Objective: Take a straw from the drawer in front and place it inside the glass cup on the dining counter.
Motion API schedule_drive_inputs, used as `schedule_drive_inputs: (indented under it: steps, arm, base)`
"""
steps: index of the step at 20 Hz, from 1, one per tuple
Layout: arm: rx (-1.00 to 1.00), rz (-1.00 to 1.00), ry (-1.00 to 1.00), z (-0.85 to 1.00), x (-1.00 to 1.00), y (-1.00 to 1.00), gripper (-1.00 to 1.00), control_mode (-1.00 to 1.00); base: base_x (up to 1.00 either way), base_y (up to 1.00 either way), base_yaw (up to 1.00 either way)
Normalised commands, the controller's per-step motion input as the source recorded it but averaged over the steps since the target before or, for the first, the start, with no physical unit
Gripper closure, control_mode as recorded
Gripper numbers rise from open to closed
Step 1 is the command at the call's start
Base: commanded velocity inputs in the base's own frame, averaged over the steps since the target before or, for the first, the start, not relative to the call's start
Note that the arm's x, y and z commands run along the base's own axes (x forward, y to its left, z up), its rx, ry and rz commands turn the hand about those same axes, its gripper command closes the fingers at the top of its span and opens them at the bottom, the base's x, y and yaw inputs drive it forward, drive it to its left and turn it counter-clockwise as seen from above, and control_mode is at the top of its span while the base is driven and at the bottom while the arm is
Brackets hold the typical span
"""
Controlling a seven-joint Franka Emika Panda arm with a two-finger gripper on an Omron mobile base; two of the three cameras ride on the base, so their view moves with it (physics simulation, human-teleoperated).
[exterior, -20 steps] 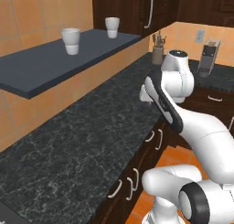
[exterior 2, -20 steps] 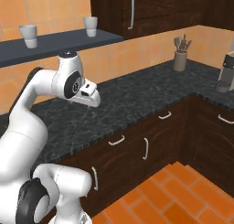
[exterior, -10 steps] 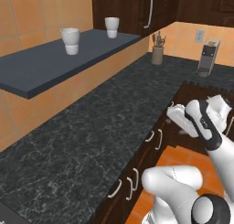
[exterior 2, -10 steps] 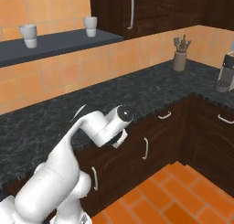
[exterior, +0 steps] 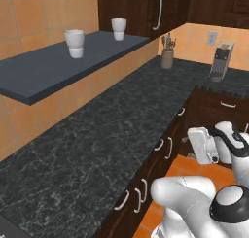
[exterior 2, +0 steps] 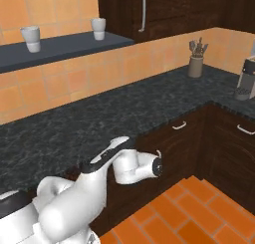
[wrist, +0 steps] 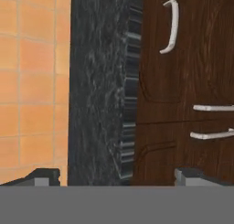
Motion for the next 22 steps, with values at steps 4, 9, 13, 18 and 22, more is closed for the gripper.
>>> schedule_drive_inputs:
  steps: [4,9,13,18,22]
  arm:
    - [0.26,0.00,-0.08,-0.59,0.49,0.00,-1.00,-1.00]
    - [0.18,0.02,-0.01,-0.30,0.48,-0.20,-1.00,-1.00]
    - [0.03,0.08,0.00,-0.30,0.56,-0.21,-1.00,-1.00]
    - [0.05,0.08,0.00,-0.38,0.49,-0.16,-1.00,-1.00]
    - [0.13,0.07,0.00,-0.52,0.22,-0.22,-1.00,-1.00]
  base:
    - [0.00,0.00,0.00]
    - [0.00,0.00,0.00]
    - [0.00,0.00,0.00]
    - [0.00,0.00,0.00]
    - [0.00,0.00,0.00]
